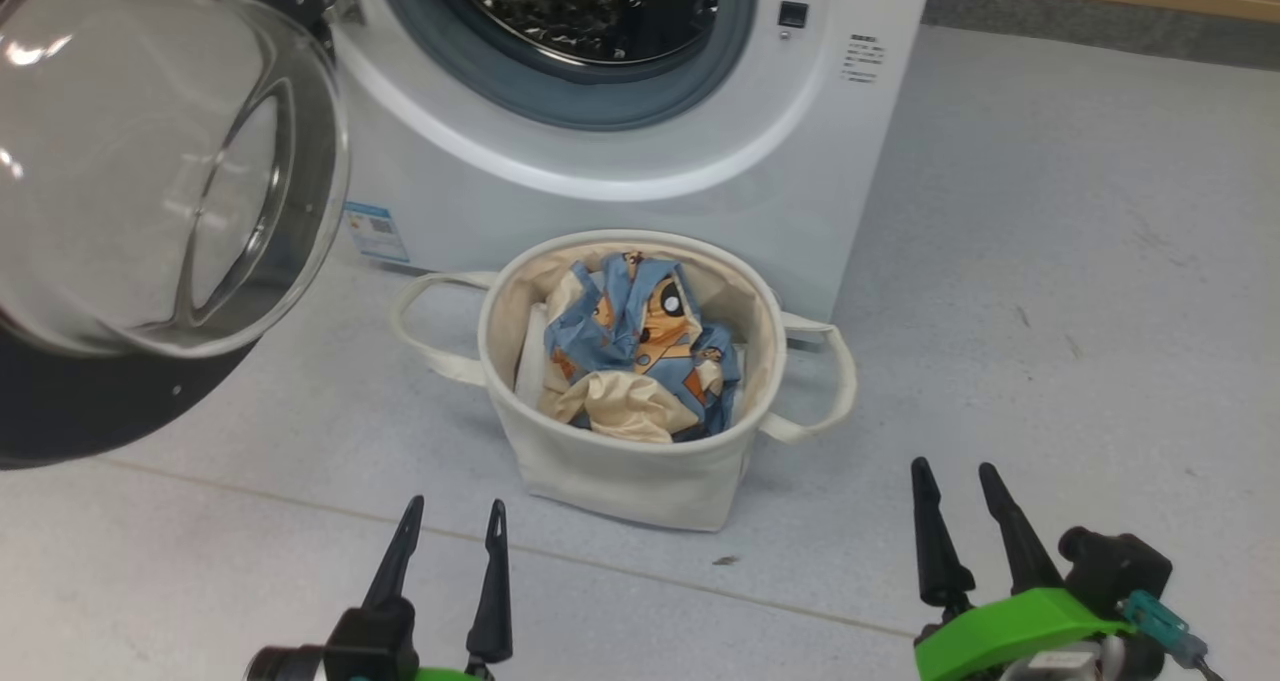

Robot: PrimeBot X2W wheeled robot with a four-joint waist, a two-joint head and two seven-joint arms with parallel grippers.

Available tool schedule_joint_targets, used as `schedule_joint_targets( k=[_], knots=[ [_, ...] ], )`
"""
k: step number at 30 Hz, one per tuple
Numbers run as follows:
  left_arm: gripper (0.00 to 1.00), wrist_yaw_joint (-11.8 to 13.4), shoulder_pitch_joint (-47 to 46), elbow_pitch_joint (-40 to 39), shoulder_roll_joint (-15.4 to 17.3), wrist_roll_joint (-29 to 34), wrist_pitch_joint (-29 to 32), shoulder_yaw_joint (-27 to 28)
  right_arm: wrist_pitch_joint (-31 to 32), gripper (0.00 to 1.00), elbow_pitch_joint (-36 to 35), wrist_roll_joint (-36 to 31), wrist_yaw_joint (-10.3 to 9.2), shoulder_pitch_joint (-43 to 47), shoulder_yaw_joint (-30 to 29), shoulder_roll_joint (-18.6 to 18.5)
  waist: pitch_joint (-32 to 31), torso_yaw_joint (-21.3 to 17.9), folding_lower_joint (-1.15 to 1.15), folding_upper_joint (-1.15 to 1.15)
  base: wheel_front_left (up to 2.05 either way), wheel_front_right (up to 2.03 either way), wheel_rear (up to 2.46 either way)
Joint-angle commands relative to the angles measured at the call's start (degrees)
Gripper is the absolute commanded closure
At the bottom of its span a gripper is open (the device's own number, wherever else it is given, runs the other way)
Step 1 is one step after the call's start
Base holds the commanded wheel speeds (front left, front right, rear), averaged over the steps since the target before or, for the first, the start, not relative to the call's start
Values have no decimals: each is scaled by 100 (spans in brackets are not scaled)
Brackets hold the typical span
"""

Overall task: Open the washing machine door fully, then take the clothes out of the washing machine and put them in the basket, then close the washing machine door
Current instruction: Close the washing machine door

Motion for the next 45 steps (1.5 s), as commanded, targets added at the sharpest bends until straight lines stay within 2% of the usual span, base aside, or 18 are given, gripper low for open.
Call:
schedule_joint_targets(
  k=[1,7,19,27,32,45],
  knots=[
    [0,38,-191,-229,-15,23,-27,145,-28,0,-231,-52,2,-141,186,-7,18,98,0,0,0,0,0],
    [0,107,-209,-349,-15,20,-27,117,-28,0,-410,-46,2,-169,496,-7,102,544,0,0,0,0,0],
    [0,336,-207,-643,-15,-101,-27,29,-28,0,-618,-329,2,-302,896,-7,357,1724,0,0,0,0,0],
    [0,425,-173,-675,-15,-182,-27,-39,-28,0,-654,-357,2,-221,1041,-7,286,2279,0,0,0,0,0],
    [0,430,-105,-698,-15,-166,-27,2,-28,0,-662,-343,2,-170,1074,-7,230,2446,0,0,0,0,0],
    [0,440,-166,-706,-15,-187,-27,-71,-28,0,-663,-344,2,-124,1049,-7,278,2551,0,0,0,0,0]
  ],
)
